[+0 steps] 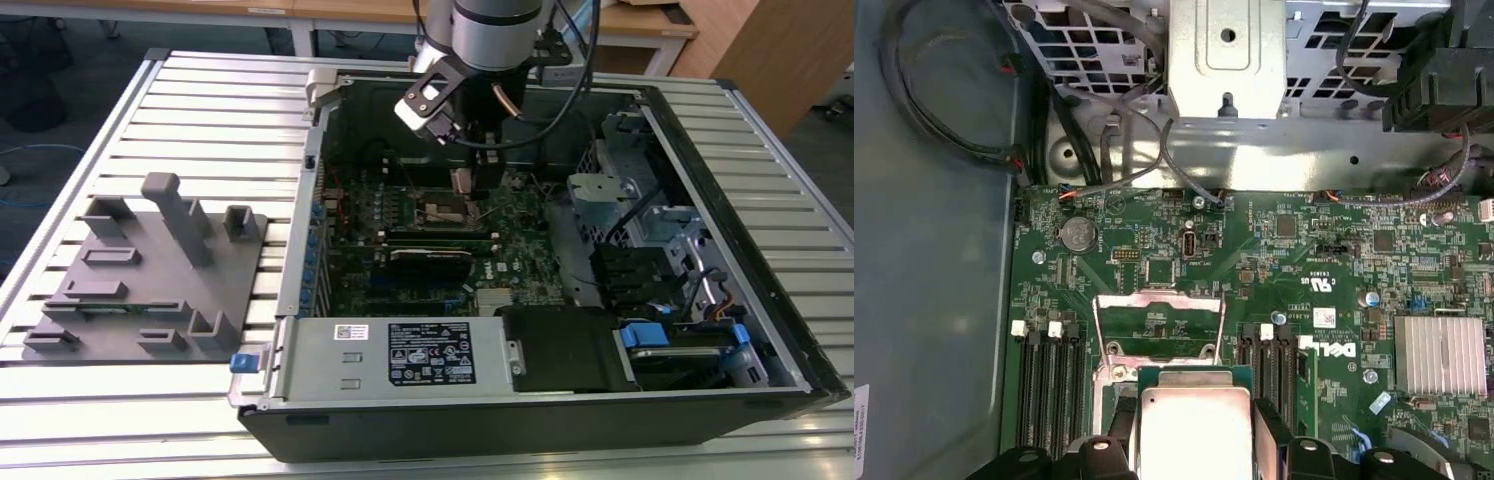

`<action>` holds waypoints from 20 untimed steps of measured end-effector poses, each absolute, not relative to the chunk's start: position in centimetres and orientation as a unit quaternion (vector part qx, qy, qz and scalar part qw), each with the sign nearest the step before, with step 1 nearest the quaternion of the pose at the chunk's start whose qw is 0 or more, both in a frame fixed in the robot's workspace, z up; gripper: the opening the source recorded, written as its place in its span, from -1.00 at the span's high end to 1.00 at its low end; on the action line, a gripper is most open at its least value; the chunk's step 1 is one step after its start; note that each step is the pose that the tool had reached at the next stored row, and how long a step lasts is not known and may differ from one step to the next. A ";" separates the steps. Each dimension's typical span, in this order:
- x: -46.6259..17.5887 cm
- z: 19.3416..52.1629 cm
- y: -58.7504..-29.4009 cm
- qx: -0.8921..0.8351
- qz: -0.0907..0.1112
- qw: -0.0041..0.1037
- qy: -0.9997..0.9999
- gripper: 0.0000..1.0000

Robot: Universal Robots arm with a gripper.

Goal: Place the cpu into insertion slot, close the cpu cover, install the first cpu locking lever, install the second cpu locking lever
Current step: 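Place the cpu into insertion slot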

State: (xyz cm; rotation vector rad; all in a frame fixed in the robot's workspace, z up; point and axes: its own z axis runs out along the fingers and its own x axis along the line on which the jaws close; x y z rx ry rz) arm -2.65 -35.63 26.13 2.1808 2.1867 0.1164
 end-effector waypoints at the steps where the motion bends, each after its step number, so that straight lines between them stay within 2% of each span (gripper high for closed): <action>1: -2.6 26.1 -35.6 0.705 0.038 0.026 0.707 -0.08; 5: -2.6 26.1 -35.6 0.706 0.036 0.024 0.707 -0.08; 9: -2.6 26.1 -35.6 0.706 0.026 0.014 0.708 -0.08; 20: -2.6 26.1 -35.6 0.692 0.026 0.013 0.721 -0.08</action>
